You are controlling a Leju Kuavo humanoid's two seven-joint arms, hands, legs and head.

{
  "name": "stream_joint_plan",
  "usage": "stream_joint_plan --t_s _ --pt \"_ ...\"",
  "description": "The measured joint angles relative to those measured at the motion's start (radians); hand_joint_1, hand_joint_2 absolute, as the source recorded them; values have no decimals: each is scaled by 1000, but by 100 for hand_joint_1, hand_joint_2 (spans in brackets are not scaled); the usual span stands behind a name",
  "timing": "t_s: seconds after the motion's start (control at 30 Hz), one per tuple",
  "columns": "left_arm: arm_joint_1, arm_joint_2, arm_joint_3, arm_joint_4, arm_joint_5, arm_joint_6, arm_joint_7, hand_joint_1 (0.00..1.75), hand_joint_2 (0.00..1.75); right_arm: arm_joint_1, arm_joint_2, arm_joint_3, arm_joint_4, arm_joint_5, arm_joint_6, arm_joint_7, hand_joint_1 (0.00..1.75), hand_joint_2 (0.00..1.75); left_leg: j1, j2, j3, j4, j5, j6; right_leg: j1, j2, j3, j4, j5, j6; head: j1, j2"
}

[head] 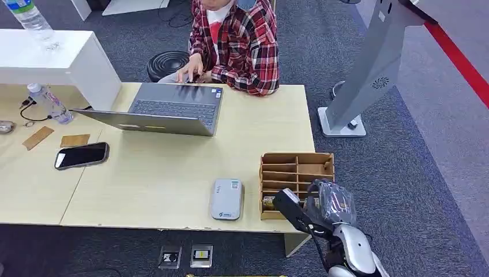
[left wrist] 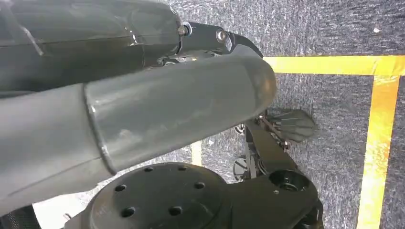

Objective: Pass the card to the sensor for recognition and then transmit it.

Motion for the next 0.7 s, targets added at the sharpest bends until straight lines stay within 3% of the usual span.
stream_joint_plan --t_s 0.17,0.23,0.4,0.47,0.53,0.7 --pt "0 0 1 0 0 0 0 0 0 -1 0 14 5 6 13 10 98 175 0 0 0 0 0 0 0 0 0 0 0 0 0 0" --pt "0 0 1 0 0 0 0 0 0 -1 0 15 6 9 18 16 108 175 0 0 0 0 0 0 0 0 0 0 0 0 0 0" --pt "0 0 1 0 0 0 0 0 0 -1 0 19 6 13 27 23 94 175 0 0 0 0 0 0 0 0 0 0 0 0 0 0" --pt "0 0 1 0 0 0 0 0 0 -1 0 22 6 15 32 27 96 175 0 0 0 0 0 0 0 0 0 0 0 0 0 0" --pt "0 0 1 0 0 0 0 0 0 -1 0 26 6 15 35 31 84 175 0 0 0 0 0 0 0 0 0 0 0 0 0 0" --pt "0 0 1 0 0 -1 0 0 0 -1 0 28 6 17 38 37 82 175 0 0 0 0 0 0 0 0 0 0 0 0 0 0"
